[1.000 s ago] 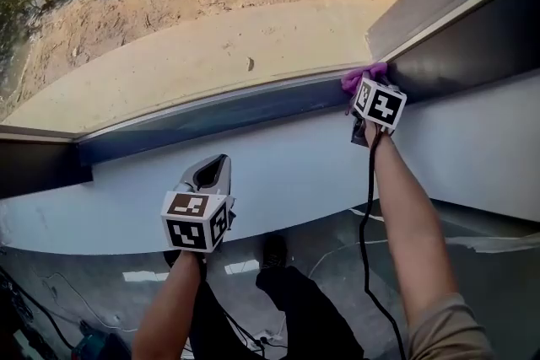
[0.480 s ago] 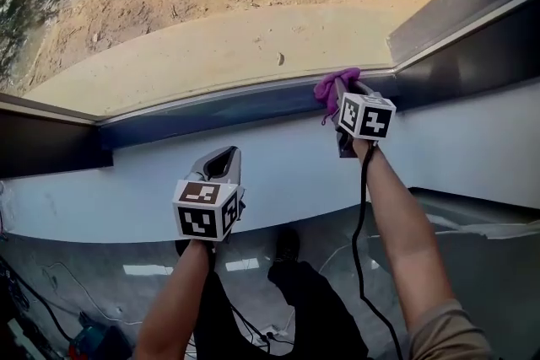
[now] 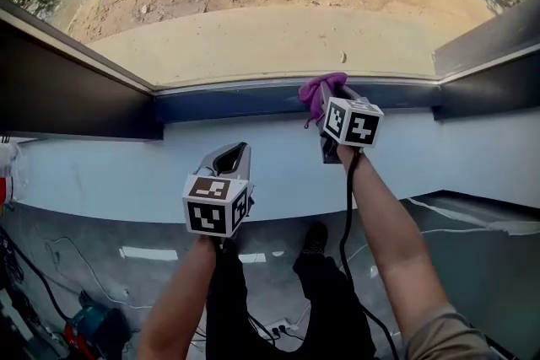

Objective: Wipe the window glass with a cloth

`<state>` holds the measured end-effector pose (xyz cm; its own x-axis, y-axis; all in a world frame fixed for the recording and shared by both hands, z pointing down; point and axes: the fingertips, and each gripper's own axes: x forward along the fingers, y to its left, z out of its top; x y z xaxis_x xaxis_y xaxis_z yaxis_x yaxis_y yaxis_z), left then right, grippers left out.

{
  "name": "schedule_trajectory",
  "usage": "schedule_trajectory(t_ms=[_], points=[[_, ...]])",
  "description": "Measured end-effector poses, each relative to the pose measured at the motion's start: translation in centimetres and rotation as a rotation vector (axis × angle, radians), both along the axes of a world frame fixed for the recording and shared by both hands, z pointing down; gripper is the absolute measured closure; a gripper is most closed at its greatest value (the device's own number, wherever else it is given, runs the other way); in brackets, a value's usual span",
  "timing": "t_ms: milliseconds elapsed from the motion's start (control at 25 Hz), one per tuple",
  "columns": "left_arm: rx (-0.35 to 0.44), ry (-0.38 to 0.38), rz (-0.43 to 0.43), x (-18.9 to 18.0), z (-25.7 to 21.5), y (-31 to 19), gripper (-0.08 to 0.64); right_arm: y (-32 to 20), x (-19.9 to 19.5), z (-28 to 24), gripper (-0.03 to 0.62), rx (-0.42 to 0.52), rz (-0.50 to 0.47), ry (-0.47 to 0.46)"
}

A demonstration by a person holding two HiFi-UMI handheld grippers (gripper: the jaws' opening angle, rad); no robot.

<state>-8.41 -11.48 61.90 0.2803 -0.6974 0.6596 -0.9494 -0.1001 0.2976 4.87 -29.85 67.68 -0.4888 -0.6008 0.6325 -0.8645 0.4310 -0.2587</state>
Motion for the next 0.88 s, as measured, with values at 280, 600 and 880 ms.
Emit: schedule_trajectory(t_ms=[280, 600, 880], points=[[0.003, -0.013, -0.057, -8.6, -0.6, 3.4, 0.56, 4.3, -11.5, -0.3, 0.531, -0.023, -0.052, -0.046], [-0.003, -0.017, -0.107, -16.4, -0.8, 7.4, 0.56, 8.1, -22.0, 0.1, 0.531, -0.05, -0.089, -0.097], [-0.006, -0.018, -0.13, -20.9, -0.8, 10.1, 0.56, 10.8, -29.2, 0.0, 0.531, -0.07, -0.112, -0.106]])
